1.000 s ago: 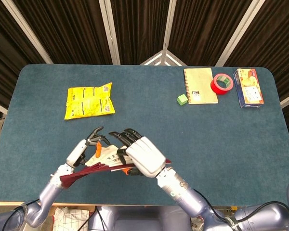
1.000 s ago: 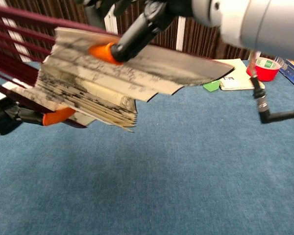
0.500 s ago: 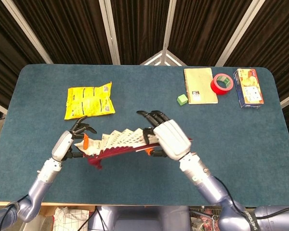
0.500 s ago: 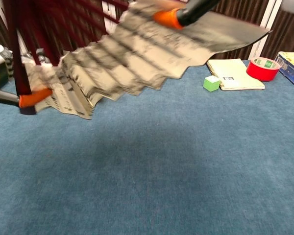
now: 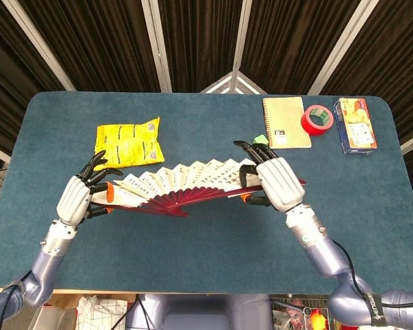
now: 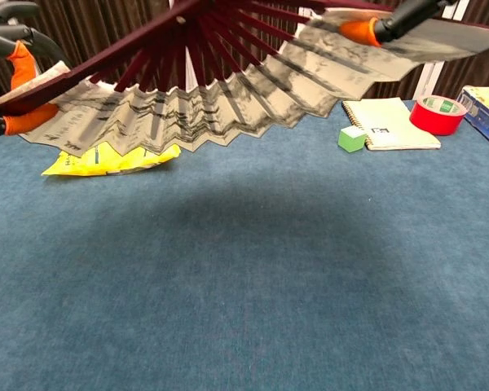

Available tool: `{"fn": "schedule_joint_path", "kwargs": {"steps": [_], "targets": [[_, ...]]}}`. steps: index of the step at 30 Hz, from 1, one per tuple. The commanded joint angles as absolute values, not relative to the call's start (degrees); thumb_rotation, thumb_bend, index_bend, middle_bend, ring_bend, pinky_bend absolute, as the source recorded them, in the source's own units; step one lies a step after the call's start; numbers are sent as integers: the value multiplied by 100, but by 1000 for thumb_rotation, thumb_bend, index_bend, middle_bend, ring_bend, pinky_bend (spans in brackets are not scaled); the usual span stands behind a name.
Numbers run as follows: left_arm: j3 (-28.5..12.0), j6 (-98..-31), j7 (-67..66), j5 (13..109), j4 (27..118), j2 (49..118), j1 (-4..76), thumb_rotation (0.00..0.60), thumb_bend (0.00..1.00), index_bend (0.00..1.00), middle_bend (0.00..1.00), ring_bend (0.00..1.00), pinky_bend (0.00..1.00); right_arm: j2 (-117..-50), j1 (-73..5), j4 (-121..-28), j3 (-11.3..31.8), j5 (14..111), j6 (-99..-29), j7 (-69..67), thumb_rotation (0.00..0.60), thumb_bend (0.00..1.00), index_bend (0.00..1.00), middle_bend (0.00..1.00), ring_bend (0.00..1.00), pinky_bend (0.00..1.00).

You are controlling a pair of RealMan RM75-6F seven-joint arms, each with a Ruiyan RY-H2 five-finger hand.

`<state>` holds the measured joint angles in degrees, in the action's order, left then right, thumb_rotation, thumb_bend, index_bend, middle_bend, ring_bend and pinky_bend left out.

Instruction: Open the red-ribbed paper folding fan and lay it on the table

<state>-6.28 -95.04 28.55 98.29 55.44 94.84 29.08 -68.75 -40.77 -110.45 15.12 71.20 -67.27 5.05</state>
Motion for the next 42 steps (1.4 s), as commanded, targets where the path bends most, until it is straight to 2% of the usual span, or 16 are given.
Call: {"fn": "schedule_joint_path", "kwargs": {"steps": [1,9,11,12,14,16,19,30,36,42], "targets": [[-686,-9629,2582,9868,5300,9573,2934,600,443,734,333,20,203,-6904,-4032,-10900,1460,7157,-6688,410,600,500,737,157,209,163],[-671,-9786,1985,9989,4613,9817,3034,600,426,710,316,19,199,-7066,-3942,-10448,1308,7199,-6590,224,600,501,737,156,209,163],[-642,-9804,1960,10008,4529,9861,3044,600,408,662,271,9,183,-7089,-3931,-10347,1258,7232,-6553,242,600,500,702,156,208,161],[-615,-9812,1945,10022,4495,9879,3047,600,402,631,245,5,171,-7106,-3920,-10293,1214,7262,-6522,246,600,500,637,155,201,150],[-564,-9773,1860,10032,4480,9880,3047,600,396,483,127,0,129,-7096,-3917,-10266,1148,7234,-6403,266,600,468,454,145,171,125],[-462,-9622,1734,10039,4600,9800,3043,600,396,323,31,0,78,-7007,-3961,-10281,1061,7129,-6180,513,600,363,262,114,128,103],[-296,-9282,1628,10024,5002,9563,3041,600,396,190,0,0,5,-6918,-4026,-10316,975,6924,-6015,1085,600,290,178,93,108,94],[-217,-9004,966,9968,6001,9070,3019,600,396,168,0,0,0,-6778,-4049,-10338,935,6530,-6073,2089,600,289,127,79,101,92],[-232,-8949,815,9892,6028,9089,2984,600,395,168,0,0,0,-6584,-4036,-10242,898,6344,-6084,2504,600,288,126,76,101,91],[-242,-8907,824,9830,5895,9183,2967,600,394,168,0,0,0,-6266,-4069,-10009,739,6077,-6199,3608,600,288,114,77,101,91]]}}
